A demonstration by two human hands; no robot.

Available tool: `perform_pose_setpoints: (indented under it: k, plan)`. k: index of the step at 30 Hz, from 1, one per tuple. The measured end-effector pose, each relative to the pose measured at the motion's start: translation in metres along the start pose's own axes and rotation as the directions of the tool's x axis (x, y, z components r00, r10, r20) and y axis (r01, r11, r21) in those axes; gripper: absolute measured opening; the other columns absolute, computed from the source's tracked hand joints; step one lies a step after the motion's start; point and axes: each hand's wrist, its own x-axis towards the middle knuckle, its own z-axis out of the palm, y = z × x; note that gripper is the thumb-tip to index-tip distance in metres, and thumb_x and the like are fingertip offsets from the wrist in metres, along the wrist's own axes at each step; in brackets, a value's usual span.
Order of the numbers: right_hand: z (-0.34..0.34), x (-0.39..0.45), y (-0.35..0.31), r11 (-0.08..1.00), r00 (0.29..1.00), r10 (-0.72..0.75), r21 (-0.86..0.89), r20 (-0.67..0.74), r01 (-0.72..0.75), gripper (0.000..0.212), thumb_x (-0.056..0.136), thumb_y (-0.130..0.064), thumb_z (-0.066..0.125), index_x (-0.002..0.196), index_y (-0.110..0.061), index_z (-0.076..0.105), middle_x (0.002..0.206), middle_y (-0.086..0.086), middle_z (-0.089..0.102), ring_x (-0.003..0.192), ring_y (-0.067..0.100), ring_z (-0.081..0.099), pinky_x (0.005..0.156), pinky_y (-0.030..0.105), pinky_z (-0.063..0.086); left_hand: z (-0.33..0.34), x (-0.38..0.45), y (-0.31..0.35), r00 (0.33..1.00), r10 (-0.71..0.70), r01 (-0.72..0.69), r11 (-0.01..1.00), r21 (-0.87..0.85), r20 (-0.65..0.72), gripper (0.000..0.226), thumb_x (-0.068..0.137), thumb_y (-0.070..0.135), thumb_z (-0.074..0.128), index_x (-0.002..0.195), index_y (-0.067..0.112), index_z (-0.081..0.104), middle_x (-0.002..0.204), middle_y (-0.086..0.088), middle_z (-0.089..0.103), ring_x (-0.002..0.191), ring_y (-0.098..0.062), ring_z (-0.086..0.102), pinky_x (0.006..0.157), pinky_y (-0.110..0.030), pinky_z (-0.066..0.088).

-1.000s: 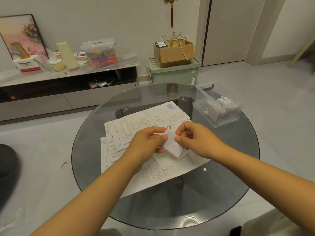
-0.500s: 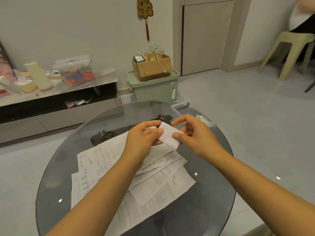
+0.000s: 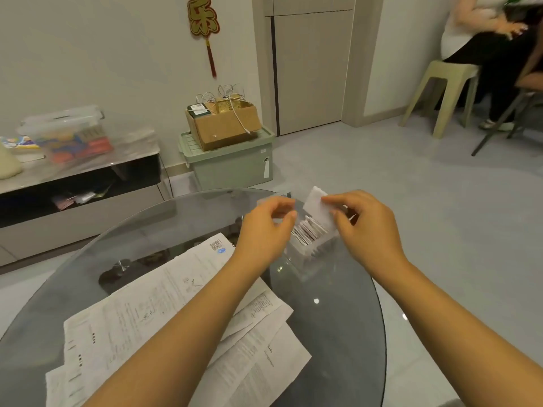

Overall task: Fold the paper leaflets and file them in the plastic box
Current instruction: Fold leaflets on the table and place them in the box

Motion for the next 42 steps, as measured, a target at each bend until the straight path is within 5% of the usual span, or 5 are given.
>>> perform_pose_setpoints:
  k: [4,12,20,29,42]
  plan:
    - [0.004,0.004,0.019,0.979,0.998,-0.065,-0.194,-0.008,0.062,0.027,0.090,-0.003,0.054,0.111,-0.012,0.068,0.107,0.003,0.066,0.096,0.023,0.058,0.081,0.023,0.042,0.014,0.016,-0.010,0.945,0.203,-0.293,0.871,0.393,0.256,0.030,0.097,0.026,0.041,0.116,0.022,0.064,0.122,0.008,0.062,0.117,-0.010,0.049,0.104,-0.027,0.020]
    - [0.016,0.012,0.028,0.960,0.991,-0.128,-0.247,0.034,0.132,0.031,0.091,0.000,0.052,0.120,-0.006,0.063,0.109,0.008,0.064,0.103,0.025,0.055,0.083,0.019,0.036,0.029,0.025,-0.019,0.816,0.293,-0.563,0.599,0.569,0.498,0.079,0.076,0.044,-0.001,0.128,0.024,0.054,0.129,0.008,0.055,0.114,-0.012,0.044,0.093,-0.033,0.028]
    - [0.023,0.014,0.026,0.788,0.963,-0.106,-0.570,0.247,0.233,0.031,0.093,-0.011,0.044,0.112,-0.016,0.068,0.112,-0.001,0.064,0.102,0.022,0.040,0.077,0.028,0.023,0.031,0.025,-0.024,0.837,0.308,-0.535,0.638,0.554,0.453,0.074,0.075,0.045,0.000,0.109,0.017,0.060,0.106,0.002,0.055,0.100,-0.014,0.043,0.090,-0.034,0.030]
    - [0.027,0.015,0.023,0.767,0.953,-0.297,-0.580,0.058,0.275,0.023,0.062,-0.004,0.053,0.069,-0.012,0.073,0.068,-0.004,0.067,0.072,0.026,0.051,0.063,0.029,0.025,0.030,0.025,-0.024,0.839,0.316,-0.532,0.650,0.543,0.444,0.068,0.075,0.044,0.003,0.097,0.015,0.060,0.107,0.002,0.058,0.100,-0.013,0.046,0.090,-0.035,0.032]
    - [0.020,0.009,0.019,0.775,0.931,-0.123,-0.553,0.343,0.306,0.045,0.098,-0.017,0.025,0.130,-0.023,0.055,0.129,-0.009,0.055,0.113,0.020,0.033,0.079,0.026,0.015,0.030,0.023,-0.020,0.857,0.268,-0.484,0.711,0.510,0.440,0.041,0.084,0.033,0.021,0.100,0.015,0.055,0.089,0.000,0.059,0.084,-0.015,0.048,0.093,-0.035,0.030]
